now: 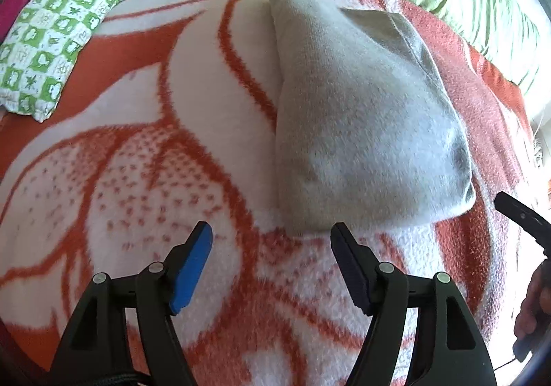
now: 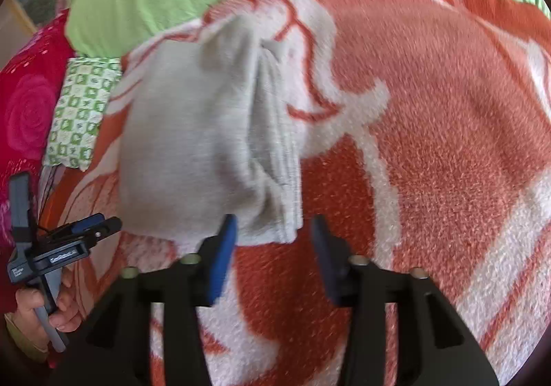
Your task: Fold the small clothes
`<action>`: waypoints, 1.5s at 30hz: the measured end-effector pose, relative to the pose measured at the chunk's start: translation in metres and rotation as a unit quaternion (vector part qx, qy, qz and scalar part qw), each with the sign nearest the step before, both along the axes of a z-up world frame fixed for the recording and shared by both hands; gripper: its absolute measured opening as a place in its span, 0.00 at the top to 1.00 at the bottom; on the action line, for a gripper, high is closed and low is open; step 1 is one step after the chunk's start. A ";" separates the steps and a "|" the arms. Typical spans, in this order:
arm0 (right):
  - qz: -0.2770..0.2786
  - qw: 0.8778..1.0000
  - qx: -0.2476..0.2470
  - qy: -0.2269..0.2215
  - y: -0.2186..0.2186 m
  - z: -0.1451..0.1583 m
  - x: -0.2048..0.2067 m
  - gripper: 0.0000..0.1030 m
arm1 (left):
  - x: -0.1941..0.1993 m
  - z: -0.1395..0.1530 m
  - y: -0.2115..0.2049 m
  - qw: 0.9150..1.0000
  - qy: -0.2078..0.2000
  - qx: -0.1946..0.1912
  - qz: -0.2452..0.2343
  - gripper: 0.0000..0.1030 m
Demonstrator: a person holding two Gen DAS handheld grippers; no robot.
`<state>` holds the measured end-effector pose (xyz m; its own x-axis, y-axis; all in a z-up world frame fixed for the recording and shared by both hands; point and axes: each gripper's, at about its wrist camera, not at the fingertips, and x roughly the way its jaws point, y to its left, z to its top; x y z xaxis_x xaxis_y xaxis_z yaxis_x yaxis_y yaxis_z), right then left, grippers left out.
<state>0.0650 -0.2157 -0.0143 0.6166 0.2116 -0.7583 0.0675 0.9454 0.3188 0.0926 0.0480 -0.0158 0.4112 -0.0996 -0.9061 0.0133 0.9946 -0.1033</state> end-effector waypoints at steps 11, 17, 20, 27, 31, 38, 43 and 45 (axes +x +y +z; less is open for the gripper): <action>0.028 0.998 -0.031 -0.040 0.027 -0.011 -0.039 0.14 | -0.049 0.000 -0.016 0.996 -0.051 0.078 0.013 0.30; 0.047 0.997 -0.051 -0.041 0.044 -0.024 -0.053 0.13 | -0.062 -0.004 -0.020 0.993 -0.063 0.100 -0.002 0.30; 0.054 0.996 -0.059 -0.048 0.050 -0.024 -0.057 0.11 | -0.068 -0.001 -0.020 0.992 -0.075 0.106 0.000 0.29; 0.078 0.987 -0.100 -0.100 0.064 -0.004 -0.055 0.02 | -0.064 0.022 -0.020 0.986 -0.124 0.107 0.006 0.20; 0.090 0.983 -0.116 -0.111 0.069 0.002 -0.047 0.01 | -0.051 0.030 -0.020 0.986 -0.130 0.101 0.012 0.18; 0.093 0.980 -0.127 -0.126 0.069 0.000 -0.033 0.01 | -0.035 0.023 -0.023 0.986 -0.127 0.106 0.022 0.18; 0.088 0.983 -0.112 -0.113 0.063 -0.010 -0.022 0.01 | -0.029 0.014 -0.026 0.986 -0.119 0.112 0.027 0.18; 0.088 0.984 -0.113 -0.110 0.063 -0.012 -0.020 0.01 | -0.028 0.013 -0.028 0.986 -0.120 0.114 0.029 0.18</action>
<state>0.0454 -0.1532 -0.0259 0.7400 0.1720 -0.6503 -0.1510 0.9846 0.0886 0.0642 0.0203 -0.0027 0.6147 0.1255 -0.7787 -0.0478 0.9914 0.1220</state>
